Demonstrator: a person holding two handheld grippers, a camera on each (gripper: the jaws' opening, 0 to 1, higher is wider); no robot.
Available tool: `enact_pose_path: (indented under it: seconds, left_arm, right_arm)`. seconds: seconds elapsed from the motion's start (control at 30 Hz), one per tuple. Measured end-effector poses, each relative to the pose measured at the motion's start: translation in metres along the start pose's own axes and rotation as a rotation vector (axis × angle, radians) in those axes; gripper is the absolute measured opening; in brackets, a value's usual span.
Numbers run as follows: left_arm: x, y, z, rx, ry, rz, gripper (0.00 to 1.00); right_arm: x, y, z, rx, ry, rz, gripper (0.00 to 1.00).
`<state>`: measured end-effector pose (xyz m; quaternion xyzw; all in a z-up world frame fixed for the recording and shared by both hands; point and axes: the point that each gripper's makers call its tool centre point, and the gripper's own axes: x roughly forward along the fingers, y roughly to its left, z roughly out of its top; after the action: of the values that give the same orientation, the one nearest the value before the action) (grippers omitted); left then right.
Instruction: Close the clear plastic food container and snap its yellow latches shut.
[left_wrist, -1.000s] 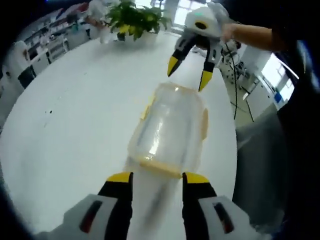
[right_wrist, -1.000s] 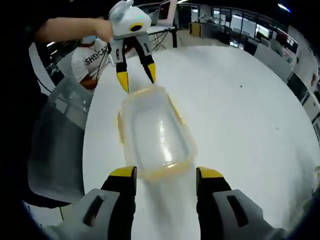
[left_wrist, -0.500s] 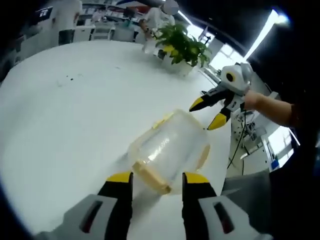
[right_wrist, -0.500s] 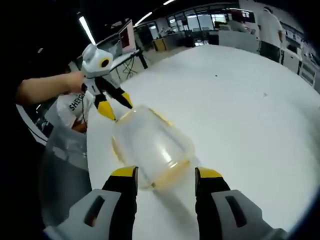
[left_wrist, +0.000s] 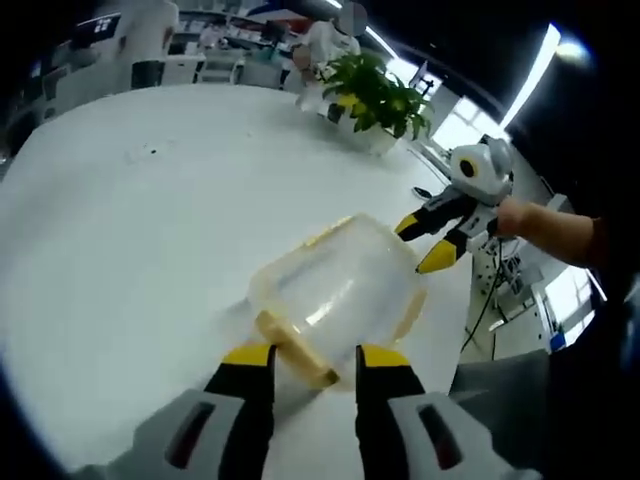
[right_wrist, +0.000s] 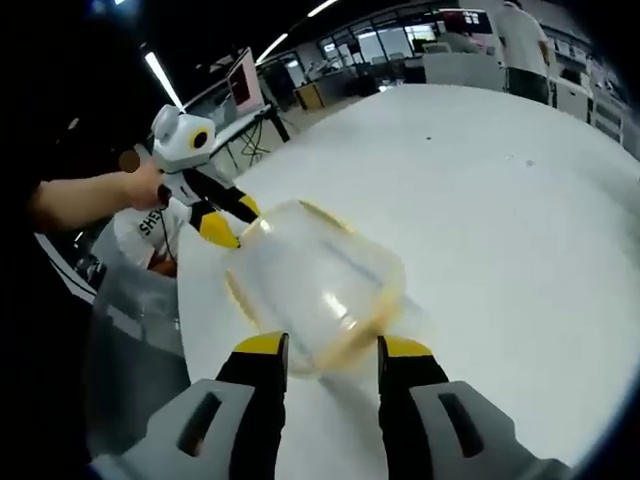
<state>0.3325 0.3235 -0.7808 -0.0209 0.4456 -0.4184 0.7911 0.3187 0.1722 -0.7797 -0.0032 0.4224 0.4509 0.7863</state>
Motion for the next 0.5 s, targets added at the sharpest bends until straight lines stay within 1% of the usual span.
enact_pose_path:
  seconds: [0.07, 0.17, 0.2, 0.23, 0.3, 0.33, 0.37, 0.4, 0.43, 0.47, 0.5]
  left_arm:
    - [0.0, 0.0, 0.0, 0.002, -0.002, 0.005, 0.24]
    - [0.001, -0.001, 0.0, -0.018, -0.008, 0.021, 0.24]
    - [0.001, -0.002, 0.0, -0.004, -0.01, 0.026, 0.24]
    - [0.001, -0.001, 0.0, 0.0, -0.006, 0.027, 0.24]
    - [0.003, -0.001, 0.0, -0.009, -0.004, 0.027, 0.23]
    - [0.008, 0.005, 0.005, 0.029, -0.012, 0.042, 0.22]
    - [0.012, 0.002, 0.004, -0.002, 0.004, 0.03, 0.22]
    - [0.014, 0.003, 0.003, 0.009, 0.02, 0.025, 0.22]
    - [0.009, 0.001, 0.003, 0.014, 0.029, 0.021, 0.22]
    - [0.009, 0.001, 0.003, 0.012, 0.035, 0.019, 0.22]
    - [0.006, 0.0, 0.003, 0.01, 0.043, 0.019, 0.22]
  right_arm:
    - [0.001, 0.0, 0.0, 0.01, -0.006, 0.002, 0.33]
    - [0.002, 0.0, 0.001, 0.0, -0.004, 0.007, 0.32]
    - [0.002, 0.0, 0.001, -0.011, -0.003, 0.01, 0.32]
    - [0.002, 0.002, 0.002, -0.046, -0.009, 0.017, 0.31]
    - [0.003, 0.003, 0.001, -0.034, -0.013, 0.041, 0.3]
    - [0.004, 0.003, -0.001, -0.027, -0.008, 0.041, 0.28]
    - [0.007, 0.015, 0.005, 0.045, -0.036, 0.098, 0.28]
    - [0.004, 0.004, 0.006, 0.007, -0.008, 0.063, 0.28]
    - [0.004, 0.003, 0.007, 0.015, -0.003, 0.059, 0.28]
    - [0.003, 0.014, 0.008, 0.015, -0.001, 0.057, 0.28]
    - [0.001, 0.016, 0.009, 0.019, 0.001, 0.055, 0.28]
